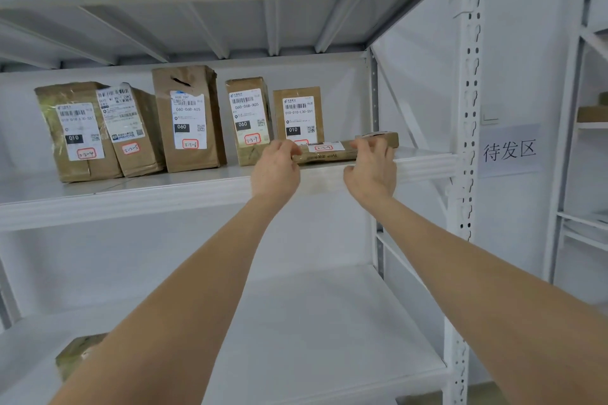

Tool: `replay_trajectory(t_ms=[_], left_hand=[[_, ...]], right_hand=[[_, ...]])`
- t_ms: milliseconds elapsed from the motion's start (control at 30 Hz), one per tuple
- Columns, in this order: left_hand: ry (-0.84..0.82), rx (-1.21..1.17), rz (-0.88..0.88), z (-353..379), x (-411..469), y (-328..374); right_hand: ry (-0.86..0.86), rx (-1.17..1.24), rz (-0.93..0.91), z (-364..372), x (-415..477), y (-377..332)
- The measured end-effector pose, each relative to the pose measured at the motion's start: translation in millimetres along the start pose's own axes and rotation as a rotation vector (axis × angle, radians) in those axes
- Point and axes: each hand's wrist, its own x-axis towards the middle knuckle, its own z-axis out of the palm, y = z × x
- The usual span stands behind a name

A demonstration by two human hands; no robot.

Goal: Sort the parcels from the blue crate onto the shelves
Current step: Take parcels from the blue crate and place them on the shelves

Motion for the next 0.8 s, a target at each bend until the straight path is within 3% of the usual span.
replay_trajectory(t_ms=[200,367,667,800], left_hand=[[-0.004,-0.049,0.068,18,-48,-2],[-0.122,-0.019,0.14,35,-89,-8],[-0.246,0.008,0.072,73,-150,-36],[-0.397,-0.016,-0.014,105,-196,-45]], right_hand=[[0.022,-0.026,-0.038,12,-49,3],[0.016,-0.044,-0.027,23,-86,16],[-0.077,-0.079,0.0,60,-147,55],[-0.19,-0.132,0.029,84,-188,92]])
